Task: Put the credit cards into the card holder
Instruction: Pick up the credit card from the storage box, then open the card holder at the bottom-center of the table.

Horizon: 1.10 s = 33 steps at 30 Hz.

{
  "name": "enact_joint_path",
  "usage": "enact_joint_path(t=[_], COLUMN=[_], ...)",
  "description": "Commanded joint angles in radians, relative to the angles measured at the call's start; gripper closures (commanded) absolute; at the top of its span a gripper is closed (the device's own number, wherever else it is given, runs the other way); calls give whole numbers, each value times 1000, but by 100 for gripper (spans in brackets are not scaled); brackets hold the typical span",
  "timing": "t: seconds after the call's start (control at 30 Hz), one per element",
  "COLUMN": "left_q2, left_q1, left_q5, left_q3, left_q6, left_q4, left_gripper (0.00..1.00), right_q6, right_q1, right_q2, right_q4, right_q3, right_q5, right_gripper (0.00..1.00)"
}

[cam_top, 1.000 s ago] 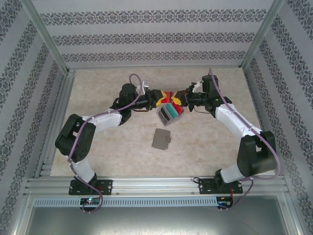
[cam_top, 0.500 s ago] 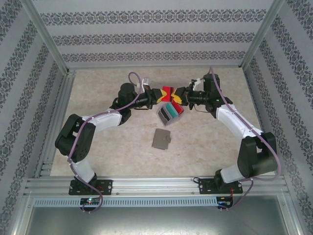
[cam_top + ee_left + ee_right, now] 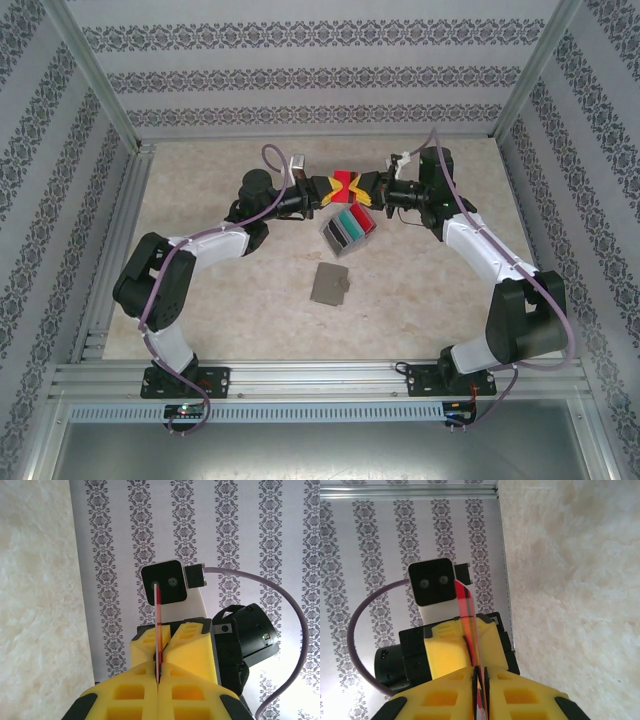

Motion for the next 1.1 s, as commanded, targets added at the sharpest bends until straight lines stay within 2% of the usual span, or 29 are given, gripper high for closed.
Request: enact_joint_path(t=[0.0,0.03,0.07,0.1,0.17,0.2,0.23,0.27,0.33,0.37,0.4,0.47,0.63,0.73,0.8,0.97,1.07], left_q2=[30,27,19,7,-33,-55,-80,-104,-144,-171,-194,-249,-349,-406,-428,-422,-401], left_q1=[-18,-18,-18,-18,-18,-18,-18,-18,-18,-18,-18,-17,-16,-16,-16,-16,-18], left_q5=[37,40,40,36,26,16,-7,-35,-129,-194,-220,-276,-413,-463,-476,-461,-442], left_q3=[19,28,35,40,44,46,52,65,87,79,56,9,-64,-106,-120,-120,-116], left_q6=[-25,-7,23,56,156,206,272,363,517,562,587,631,711,725,730,737,727], left_q4=[54,24,-31,-102,-257,-341,-458,-591,-845,-921,-928,-964,-1062,-1061,-1056,-1060,-1053], left_gripper=[100,100,92,74,63,48,43,42,33,35,38,37,34,33,29,28,28], right_q6=[-12,-18,-24,-34,-67,-89,-129,-188,-338,-420,-486,-580,-595,-542,-518,-460,-453], right_q1=[8,7,5,2,-4,-5,-7,-5,12,32,57,120,285,366,402,442,457], right_q2=[-29,-32,-39,-48,-73,-88,-105,-123,-158,-168,-172,-169,-166,-159,-141,-62,-18], right_q4=[72,70,64,58,36,10,-23,-83,-259,-362,-442,-585,-674,-649,-616,-528,-543], right_q3=[14,10,3,-6,-26,-33,-45,-54,-52,-38,-22,-6,-71,-129,-160,-193,-184], right_q5=[-31,-25,-10,3,31,49,79,128,274,348,419,553,732,779,771,702,732], right_gripper=[89,95,99,100,100,100,100,100,100,100,100,100,100,100,100,100,100])
